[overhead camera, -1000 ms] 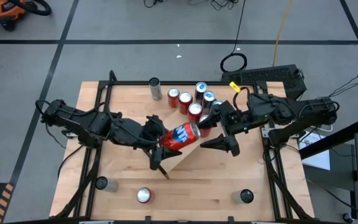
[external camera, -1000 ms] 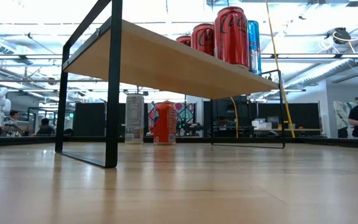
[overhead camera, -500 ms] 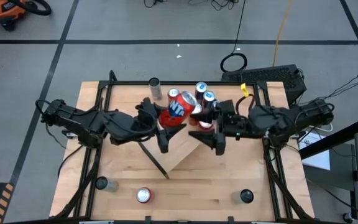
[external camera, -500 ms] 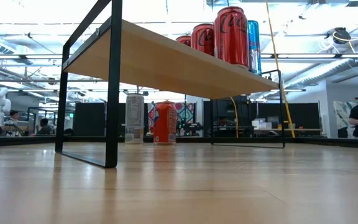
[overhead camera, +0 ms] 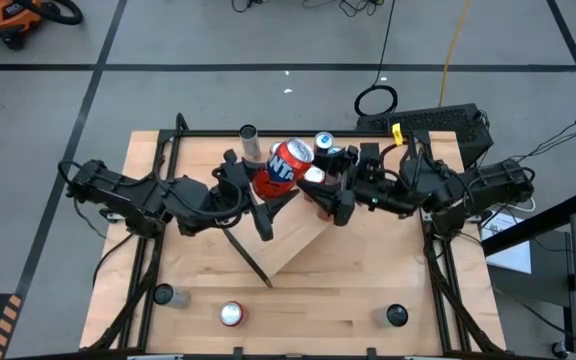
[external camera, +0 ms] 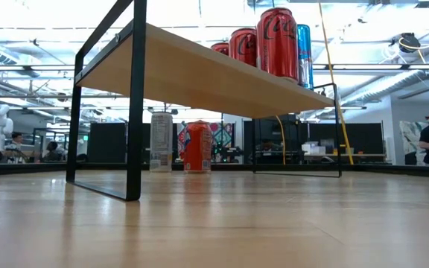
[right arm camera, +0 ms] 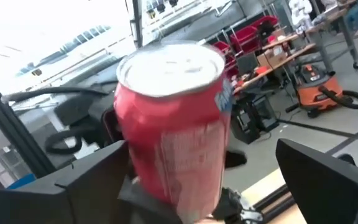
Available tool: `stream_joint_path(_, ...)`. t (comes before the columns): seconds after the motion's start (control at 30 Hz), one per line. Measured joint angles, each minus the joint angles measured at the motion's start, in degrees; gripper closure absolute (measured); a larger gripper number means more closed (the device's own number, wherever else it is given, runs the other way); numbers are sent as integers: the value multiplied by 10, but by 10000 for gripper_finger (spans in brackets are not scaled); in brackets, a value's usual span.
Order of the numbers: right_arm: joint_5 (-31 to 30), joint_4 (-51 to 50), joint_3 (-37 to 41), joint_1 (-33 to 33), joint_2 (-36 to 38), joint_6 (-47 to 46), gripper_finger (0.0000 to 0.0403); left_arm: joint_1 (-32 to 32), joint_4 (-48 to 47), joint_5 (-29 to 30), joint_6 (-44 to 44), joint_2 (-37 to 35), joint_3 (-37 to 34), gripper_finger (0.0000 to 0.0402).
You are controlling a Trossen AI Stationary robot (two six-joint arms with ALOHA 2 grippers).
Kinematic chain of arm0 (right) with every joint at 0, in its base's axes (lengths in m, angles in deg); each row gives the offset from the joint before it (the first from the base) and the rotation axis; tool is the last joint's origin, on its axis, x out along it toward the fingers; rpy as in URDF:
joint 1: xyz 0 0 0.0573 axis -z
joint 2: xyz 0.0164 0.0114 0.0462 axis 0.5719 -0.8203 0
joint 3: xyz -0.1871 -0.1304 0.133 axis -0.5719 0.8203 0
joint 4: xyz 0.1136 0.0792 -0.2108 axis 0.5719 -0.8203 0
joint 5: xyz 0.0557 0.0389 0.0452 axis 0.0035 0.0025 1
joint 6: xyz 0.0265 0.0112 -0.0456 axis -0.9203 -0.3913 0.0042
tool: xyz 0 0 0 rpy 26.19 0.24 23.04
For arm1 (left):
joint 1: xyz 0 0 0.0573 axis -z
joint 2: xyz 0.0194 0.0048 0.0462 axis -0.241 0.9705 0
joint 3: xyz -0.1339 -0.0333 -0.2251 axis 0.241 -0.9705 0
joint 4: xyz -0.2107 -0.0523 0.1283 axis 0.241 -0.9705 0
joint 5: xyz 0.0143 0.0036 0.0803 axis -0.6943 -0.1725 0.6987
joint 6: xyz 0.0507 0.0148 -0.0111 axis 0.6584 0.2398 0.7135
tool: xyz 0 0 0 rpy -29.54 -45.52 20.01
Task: Place canned beverage on shelf
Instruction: Put the middle orange soda can on the shelf
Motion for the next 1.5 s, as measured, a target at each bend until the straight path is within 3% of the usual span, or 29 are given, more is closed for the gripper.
stream_joint_path(0.2, 34, 29, 0, 10, 0, 14, 7, 0, 3, 20, 9, 9, 0, 121)
stream_joint_path(0.67, 28, 79, 0, 16, -38, 19, 13, 0, 7, 85, 31, 26, 0, 121)
stream_joint_path(1.1, 30, 78, 0, 31, -39, 15, 119, 0, 8, 99, 28, 26, 0, 112)
stream_joint_path(1.5, 29, 75, 0, 32, -39, 17, 134, 5, 4, 81, 25, 26, 0, 102)
